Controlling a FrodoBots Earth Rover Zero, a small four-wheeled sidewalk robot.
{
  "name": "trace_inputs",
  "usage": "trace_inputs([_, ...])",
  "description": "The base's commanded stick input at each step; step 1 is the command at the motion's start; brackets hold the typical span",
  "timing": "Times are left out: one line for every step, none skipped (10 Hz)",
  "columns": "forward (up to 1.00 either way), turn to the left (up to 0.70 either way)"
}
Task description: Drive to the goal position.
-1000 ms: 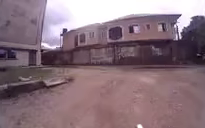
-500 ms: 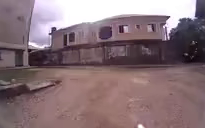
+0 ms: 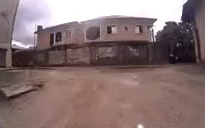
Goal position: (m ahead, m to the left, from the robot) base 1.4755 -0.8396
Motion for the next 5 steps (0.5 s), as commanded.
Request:
trace_inputs([0.5, 0.01])
trace_inputs([0.5, 0.08])
trace_inputs([0.5, 0.08])
trace_inputs([0.5, 0.08])
trace_inputs([0.5, 0.08])
